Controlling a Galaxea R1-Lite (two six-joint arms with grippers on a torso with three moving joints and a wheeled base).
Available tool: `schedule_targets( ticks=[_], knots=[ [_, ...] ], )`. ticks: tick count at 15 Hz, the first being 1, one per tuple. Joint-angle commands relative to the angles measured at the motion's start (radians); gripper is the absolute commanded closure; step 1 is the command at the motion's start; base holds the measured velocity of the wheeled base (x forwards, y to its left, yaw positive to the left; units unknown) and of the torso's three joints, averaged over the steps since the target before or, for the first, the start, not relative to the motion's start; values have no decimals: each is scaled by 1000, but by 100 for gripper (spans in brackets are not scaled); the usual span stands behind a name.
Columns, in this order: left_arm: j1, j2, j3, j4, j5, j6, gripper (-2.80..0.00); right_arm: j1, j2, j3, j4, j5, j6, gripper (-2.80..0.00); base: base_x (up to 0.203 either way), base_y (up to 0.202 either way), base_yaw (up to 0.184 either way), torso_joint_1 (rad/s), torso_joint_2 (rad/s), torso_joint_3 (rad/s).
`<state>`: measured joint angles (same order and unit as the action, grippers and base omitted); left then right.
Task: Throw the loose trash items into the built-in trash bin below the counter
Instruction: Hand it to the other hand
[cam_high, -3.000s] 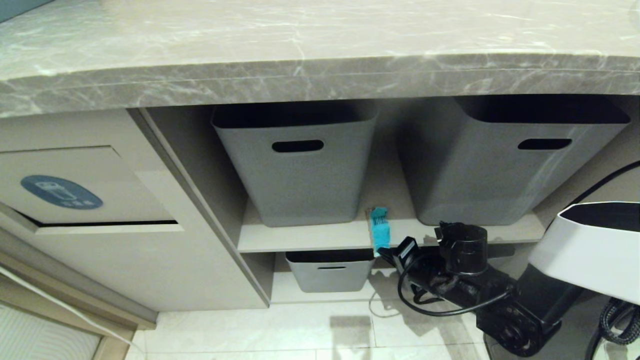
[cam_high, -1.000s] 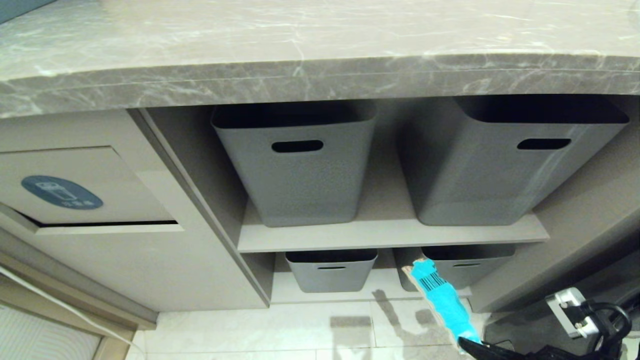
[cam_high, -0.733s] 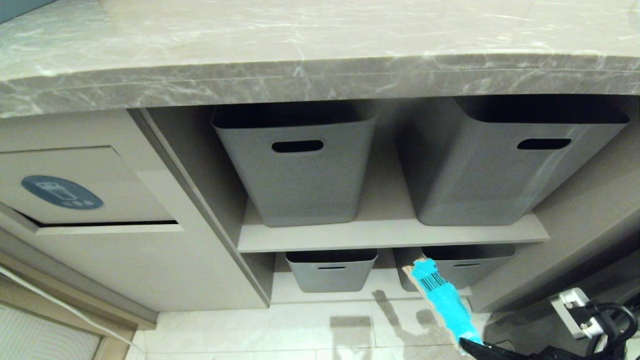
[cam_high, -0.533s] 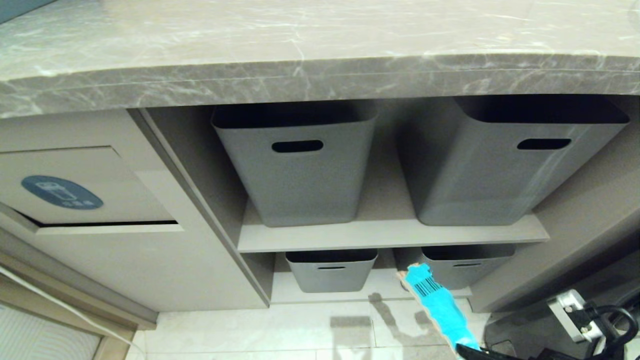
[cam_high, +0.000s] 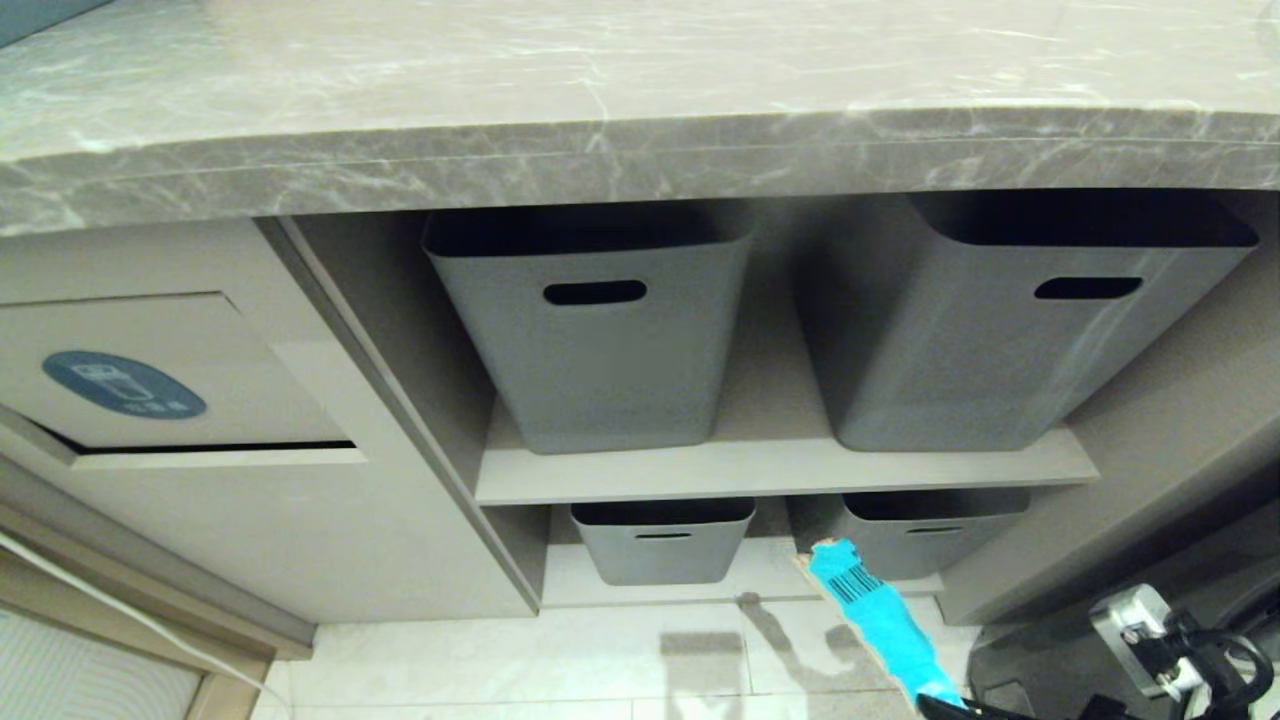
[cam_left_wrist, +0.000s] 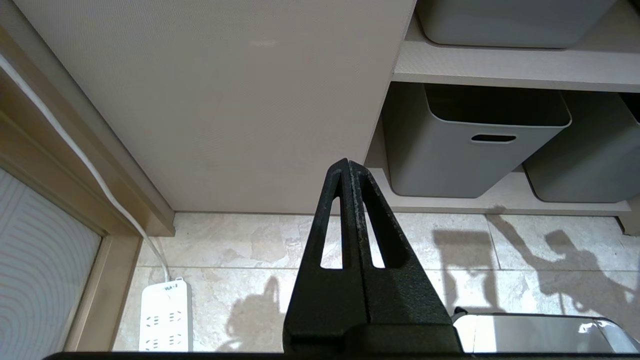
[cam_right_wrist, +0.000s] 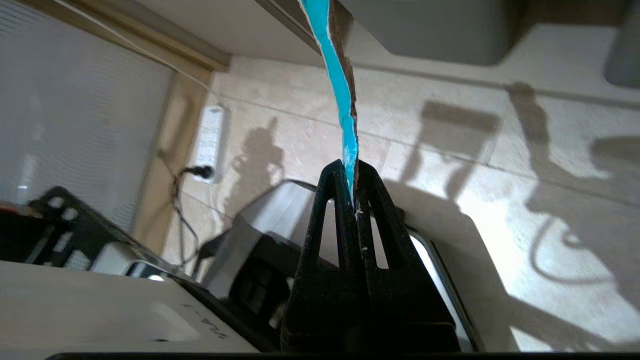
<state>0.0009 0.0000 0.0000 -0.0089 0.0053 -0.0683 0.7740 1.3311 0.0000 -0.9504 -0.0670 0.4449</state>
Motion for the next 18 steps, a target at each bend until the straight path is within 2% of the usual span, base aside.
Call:
schedule_targets(
  ticks=[1, 6, 14, 17, 18],
  knots=[
    [1, 2, 2, 0, 1, -1, 0, -1, 5, 2, 26, -21, 3, 0, 0, 0, 0, 0, 0, 0],
    [1, 2, 2, 0, 1, -1, 0, -38, 28, -15, 49, -35, 5, 0, 0, 0, 0, 0, 0, 0],
    [-1, 2, 2, -6, -4, -16, 0, -45, 111, -219, 66, -34, -35, 0, 0, 0, 0, 0, 0, 0],
    [0, 18, -55, -7, 0, 6, 0, -33, 134, -245, 64, -33, -38, 0, 0, 0, 0, 0, 0, 0],
    [1, 30, -85, -5, -2, 50, 0, -29, 135, -246, 64, -33, -37, 0, 0, 0, 0, 0, 0, 0]
  ],
)
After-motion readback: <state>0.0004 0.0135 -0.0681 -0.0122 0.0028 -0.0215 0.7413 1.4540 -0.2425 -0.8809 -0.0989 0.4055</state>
